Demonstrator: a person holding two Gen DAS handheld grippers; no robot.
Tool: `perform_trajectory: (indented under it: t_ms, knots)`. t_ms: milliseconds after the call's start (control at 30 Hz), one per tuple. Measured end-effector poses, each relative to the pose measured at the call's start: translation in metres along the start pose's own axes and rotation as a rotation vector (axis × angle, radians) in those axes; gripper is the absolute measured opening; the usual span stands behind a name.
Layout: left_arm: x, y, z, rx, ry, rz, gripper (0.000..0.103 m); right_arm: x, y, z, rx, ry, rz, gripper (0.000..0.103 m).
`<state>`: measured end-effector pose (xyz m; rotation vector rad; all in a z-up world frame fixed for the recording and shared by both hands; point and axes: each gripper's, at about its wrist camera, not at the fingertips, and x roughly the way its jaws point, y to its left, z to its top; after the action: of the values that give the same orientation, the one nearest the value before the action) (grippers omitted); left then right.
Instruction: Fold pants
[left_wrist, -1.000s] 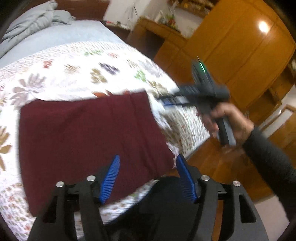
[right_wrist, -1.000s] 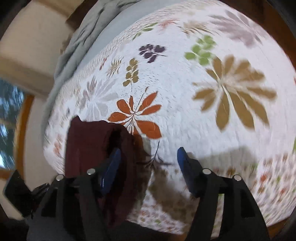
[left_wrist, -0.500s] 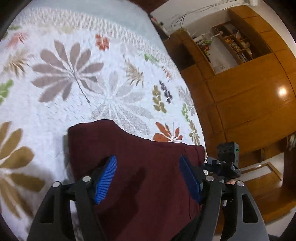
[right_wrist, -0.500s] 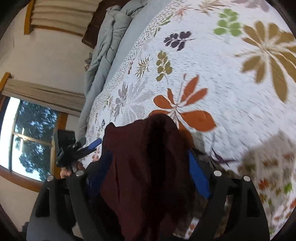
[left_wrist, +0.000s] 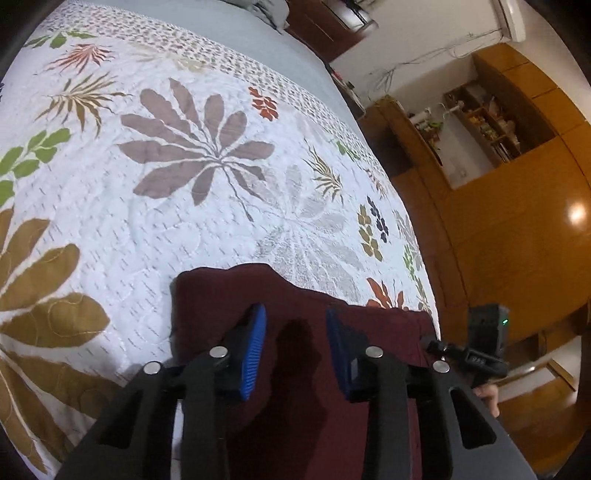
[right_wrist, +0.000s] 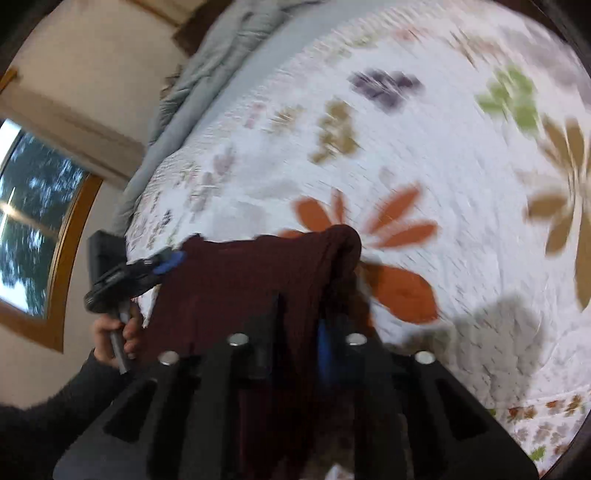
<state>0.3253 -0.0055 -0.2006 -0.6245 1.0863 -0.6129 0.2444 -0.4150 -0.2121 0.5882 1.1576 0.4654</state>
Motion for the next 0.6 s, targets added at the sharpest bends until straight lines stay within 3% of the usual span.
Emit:
perform_trajectory:
  t_ms: [33,133,233,333,400,467,500,533,567,600]
  knots:
    - [-0.002,-0.003,0.000,0.006,0.000,0.010,0.035,-0.001,-0.003,-0.002,0.022,-0.010,0.015,0.030]
    - [-0.019,-0.017,0.000,0.021,-0.013,0.023,0.050,-0.019,0.002,-0.014,0.066,-0.050,0.039,0.045]
    - [-0.043,-0.038,-0.014,0.073,-0.026,-0.016,0.058,-0.039,0.007,-0.034,0.109,-0.067,0.058,0.065]
    - [-0.053,-0.045,-0.029,0.082,-0.010,-0.058,0.060,-0.052,0.020,-0.059,0.117,-0.044,0.049,0.069]
    - [-0.052,-0.040,-0.039,0.022,0.017,-0.129,0.060,-0.054,0.030,-0.075,0.125,-0.015,0.016,0.071]
    - [-0.055,-0.038,-0.053,0.014,0.025,-0.147,0.060,-0.052,0.034,-0.090,0.125,0.011,-0.047,0.073]
    - [-0.055,-0.038,-0.060,0.026,0.031,-0.151,0.060,-0.050,0.035,-0.096,0.118,0.022,-0.056,0.073]
    - [-0.053,-0.037,-0.066,0.033,0.039,-0.146,0.060,-0.047,0.036,-0.101,0.115,0.030,-0.043,0.061]
    - [-0.047,-0.033,-0.073,0.027,0.060,-0.123,0.060,-0.042,0.036,-0.105,0.108,0.041,-0.032,0.042]
    - [-0.044,-0.030,-0.078,0.024,0.069,-0.115,0.059,-0.039,0.036,-0.107,0.099,0.047,-0.033,0.039]
